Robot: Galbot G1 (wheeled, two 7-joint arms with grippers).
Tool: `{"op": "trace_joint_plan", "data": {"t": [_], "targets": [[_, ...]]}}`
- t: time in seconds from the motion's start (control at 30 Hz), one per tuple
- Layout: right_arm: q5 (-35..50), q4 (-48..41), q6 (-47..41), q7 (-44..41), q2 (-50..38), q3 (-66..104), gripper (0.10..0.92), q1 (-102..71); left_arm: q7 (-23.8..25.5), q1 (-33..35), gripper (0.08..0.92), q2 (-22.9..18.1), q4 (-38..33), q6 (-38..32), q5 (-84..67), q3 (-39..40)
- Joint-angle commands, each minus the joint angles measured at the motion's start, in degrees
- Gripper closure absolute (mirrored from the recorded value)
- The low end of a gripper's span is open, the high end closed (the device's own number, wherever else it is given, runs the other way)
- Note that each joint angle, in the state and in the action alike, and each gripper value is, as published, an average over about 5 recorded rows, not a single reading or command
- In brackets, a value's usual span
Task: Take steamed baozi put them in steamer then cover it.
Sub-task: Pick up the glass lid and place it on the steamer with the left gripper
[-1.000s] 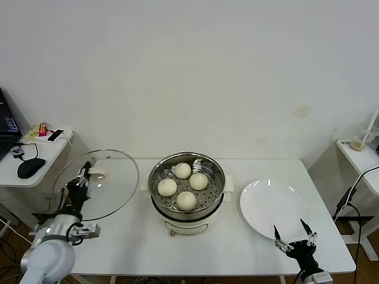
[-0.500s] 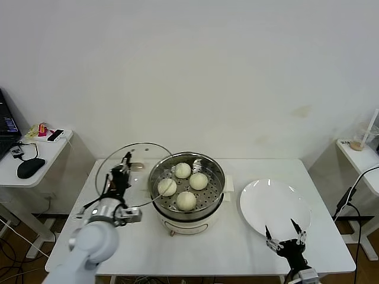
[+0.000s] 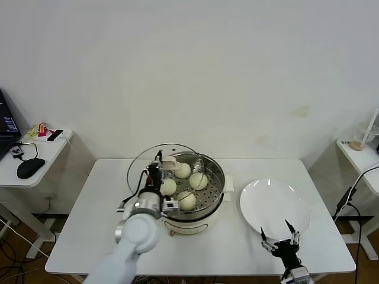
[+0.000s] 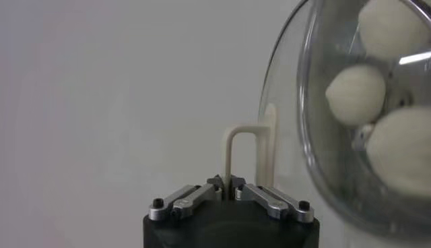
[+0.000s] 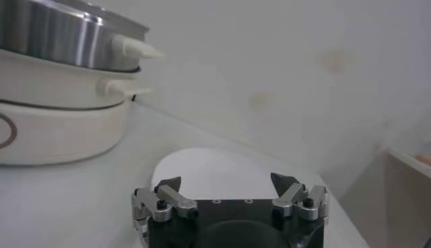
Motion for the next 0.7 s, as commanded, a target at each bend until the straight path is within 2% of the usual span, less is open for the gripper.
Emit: {"op": "trace_joint_plan", "data": {"t": [0.03,0.33,0.7], "targets": [[-1.4,-1.5,0.2,0.1,0.0,-0.5,0.203,0.5,2.4,-2.0,0.865,-8.1,4.0,1.6,7.6,4.1],[-2.0,-1.6,0.2,0.0,0.3,-1.1,0.203,0.7,2.8,-1.3,0.865,-11.1,6.2,0.5,11.6,5.1],[-2.1,-2.1,0.4,-0.1,0.1,-1.2,0.203,0.7,2.4,-0.4,0.865,-11.4,7.3,-0.3,13.4,4.1]]}}
